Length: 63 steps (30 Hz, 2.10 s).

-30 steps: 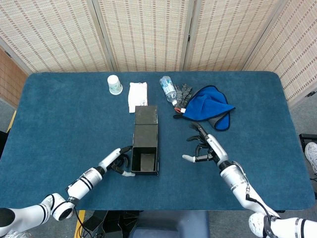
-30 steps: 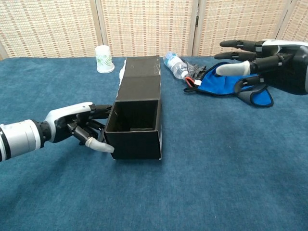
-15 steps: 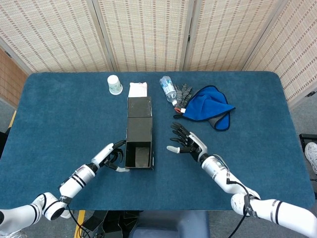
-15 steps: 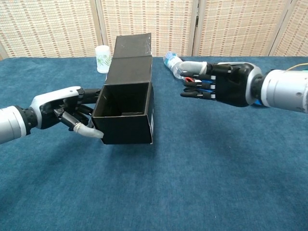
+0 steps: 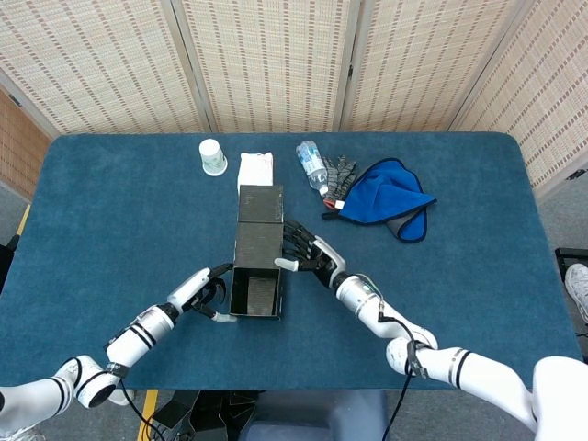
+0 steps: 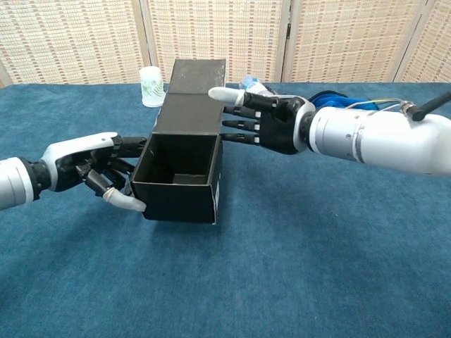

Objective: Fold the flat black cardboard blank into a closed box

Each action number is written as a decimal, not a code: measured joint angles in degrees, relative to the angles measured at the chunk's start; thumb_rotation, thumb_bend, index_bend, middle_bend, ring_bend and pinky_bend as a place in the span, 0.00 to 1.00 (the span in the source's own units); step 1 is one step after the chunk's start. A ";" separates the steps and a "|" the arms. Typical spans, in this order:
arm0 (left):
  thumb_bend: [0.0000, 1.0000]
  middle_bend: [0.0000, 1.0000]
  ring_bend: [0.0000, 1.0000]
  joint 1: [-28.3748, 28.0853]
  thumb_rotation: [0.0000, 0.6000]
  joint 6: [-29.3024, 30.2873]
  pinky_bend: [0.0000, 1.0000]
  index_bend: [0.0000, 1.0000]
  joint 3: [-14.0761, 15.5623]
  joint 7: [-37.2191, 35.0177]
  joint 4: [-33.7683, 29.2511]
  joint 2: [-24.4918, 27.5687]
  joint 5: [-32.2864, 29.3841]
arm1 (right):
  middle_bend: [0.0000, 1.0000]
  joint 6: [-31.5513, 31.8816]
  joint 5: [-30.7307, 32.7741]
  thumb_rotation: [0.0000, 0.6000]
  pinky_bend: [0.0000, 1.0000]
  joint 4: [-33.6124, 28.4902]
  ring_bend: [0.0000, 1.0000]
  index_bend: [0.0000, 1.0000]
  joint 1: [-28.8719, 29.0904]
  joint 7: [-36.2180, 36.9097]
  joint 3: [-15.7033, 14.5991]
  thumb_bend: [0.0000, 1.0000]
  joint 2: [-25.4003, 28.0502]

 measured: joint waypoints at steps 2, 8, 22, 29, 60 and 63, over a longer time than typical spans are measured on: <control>0.08 0.31 0.60 -0.03 1.00 -0.12 0.85 0.29 0.13 -0.20 0.07 0.12 0.00 | 0.00 0.48 -1.61 1.00 0.11 0.57 0.00 0.00 0.35 0.89 0.04 0.00 -0.47; 0.08 0.31 0.60 -0.28 1.00 -0.93 0.85 0.29 0.54 -1.57 0.16 0.56 -0.07 | 0.00 3.46 -8.14 1.00 0.11 1.43 0.00 0.00 1.56 5.47 -1.33 0.00 -0.77; 0.08 0.31 0.60 -1.42 1.00 -3.01 0.85 0.29 1.58 -4.95 -0.18 1.65 0.25 | 0.02 15.50 -20.52 1.00 0.11 0.43 0.00 0.00 5.31 13.02 -12.05 0.00 4.67; 0.08 0.31 0.60 -1.71 1.00 -3.46 0.85 0.29 1.73 -5.47 -0.27 1.72 0.13 | 0.02 18.56 -22.35 1.00 0.11 -2.47 0.00 0.00 6.76 9.62 -16.28 0.00 8.37; 0.08 0.31 0.58 -1.64 1.00 -5.33 0.84 0.28 1.50 -2.71 0.75 0.89 -1.70 | 0.06 12.52 -18.14 1.00 0.06 -14.44 0.01 0.00 13.67 -18.53 -24.25 0.00 21.04; 0.08 0.31 0.58 -1.59 1.00 -5.42 0.84 0.28 1.42 -2.36 0.74 0.80 -1.82 | 0.06 12.27 -17.66 1.00 0.05 -14.81 0.01 0.00 14.04 -21.08 -24.51 0.00 21.31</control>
